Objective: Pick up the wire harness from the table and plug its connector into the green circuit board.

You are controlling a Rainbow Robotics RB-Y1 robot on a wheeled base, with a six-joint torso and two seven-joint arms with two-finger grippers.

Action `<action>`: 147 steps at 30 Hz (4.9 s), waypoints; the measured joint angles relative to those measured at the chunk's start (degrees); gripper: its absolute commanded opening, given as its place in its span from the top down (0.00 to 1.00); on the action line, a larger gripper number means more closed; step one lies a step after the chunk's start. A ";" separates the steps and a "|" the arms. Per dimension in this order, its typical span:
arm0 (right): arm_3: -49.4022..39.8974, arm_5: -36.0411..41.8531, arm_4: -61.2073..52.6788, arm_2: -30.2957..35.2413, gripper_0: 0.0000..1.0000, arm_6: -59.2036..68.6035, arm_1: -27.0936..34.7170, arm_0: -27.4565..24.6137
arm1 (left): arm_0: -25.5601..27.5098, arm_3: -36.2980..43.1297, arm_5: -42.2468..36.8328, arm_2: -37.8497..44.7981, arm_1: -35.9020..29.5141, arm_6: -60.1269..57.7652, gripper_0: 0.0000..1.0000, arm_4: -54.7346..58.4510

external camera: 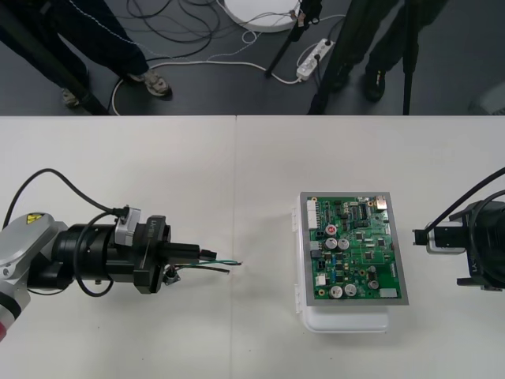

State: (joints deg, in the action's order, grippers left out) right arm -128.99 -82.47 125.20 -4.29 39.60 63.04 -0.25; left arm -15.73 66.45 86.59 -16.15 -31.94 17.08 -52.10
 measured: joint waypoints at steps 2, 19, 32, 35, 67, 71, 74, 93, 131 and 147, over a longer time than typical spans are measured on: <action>0.86 0.15 -1.20 -0.05 0.00 0.00 0.00 0.32 | -0.55 -0.67 0.03 0.00 0.78 0.12 1.00 -0.82; 2.01 3.80 0.41 -13.39 0.00 -0.02 0.05 9.68 | -3.46 -1.44 0.14 0.01 7.60 3.59 1.00 -9.73; 3.27 4.10 1.24 -16.89 0.00 -0.02 0.05 10.68 | -4.52 -1.50 -0.73 0.04 11.67 6.44 1.00 -10.79; 3.75 4.11 1.26 -17.16 0.00 -0.02 0.05 10.68 | -4.53 -1.50 -1.31 0.07 12.33 8.04 1.00 -11.46; 7.66 4.28 3.04 -19.87 0.00 -0.02 0.00 14.12 | -4.55 -5.03 -7.33 0.15 17.34 9.63 1.00 -14.15; 7.66 4.30 2.69 -19.87 0.00 -0.02 -0.07 14.51 | -4.58 -5.06 -7.55 0.15 17.59 10.72 1.00 -13.82; 7.66 4.30 2.10 -19.87 0.00 -0.02 -0.43 14.82 | -4.61 -5.07 -7.58 0.15 17.69 10.76 1.00 -13.22; 7.71 4.30 2.39 -20.74 0.00 -0.01 -2.51 15.14 | -4.73 -5.15 -7.61 0.15 18.47 10.76 1.00 -12.28; 7.83 3.92 3.23 -21.32 0.00 0.00 -4.36 15.29 | -5.01 -5.18 -9.49 -1.93 18.83 10.76 1.00 -11.82; 7.84 3.91 3.16 -21.32 0.00 3.02 -4.49 15.29 | -5.02 -5.18 -9.76 -2.63 18.84 10.76 1.00 -11.54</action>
State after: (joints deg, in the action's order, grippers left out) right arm -121.15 -78.56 128.36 -25.61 42.62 58.56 15.04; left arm -20.75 61.26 76.84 -18.78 -13.10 27.85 -63.64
